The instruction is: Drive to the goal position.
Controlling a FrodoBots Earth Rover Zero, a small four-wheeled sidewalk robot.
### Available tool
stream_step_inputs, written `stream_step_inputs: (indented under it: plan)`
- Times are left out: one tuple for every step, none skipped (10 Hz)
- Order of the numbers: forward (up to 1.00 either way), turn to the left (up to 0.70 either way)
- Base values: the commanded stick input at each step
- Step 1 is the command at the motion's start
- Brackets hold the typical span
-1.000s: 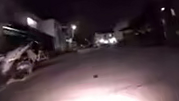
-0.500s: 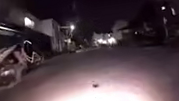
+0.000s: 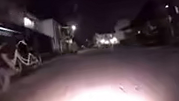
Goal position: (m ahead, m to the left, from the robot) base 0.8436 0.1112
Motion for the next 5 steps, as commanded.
stream_step_inputs:
  plan:
    - [0.85, 0.0]
    - [0.85, 0.0]
    - [0.85, 0.0]
    - [0.85, 0.0]
    - [0.85, 0.0]
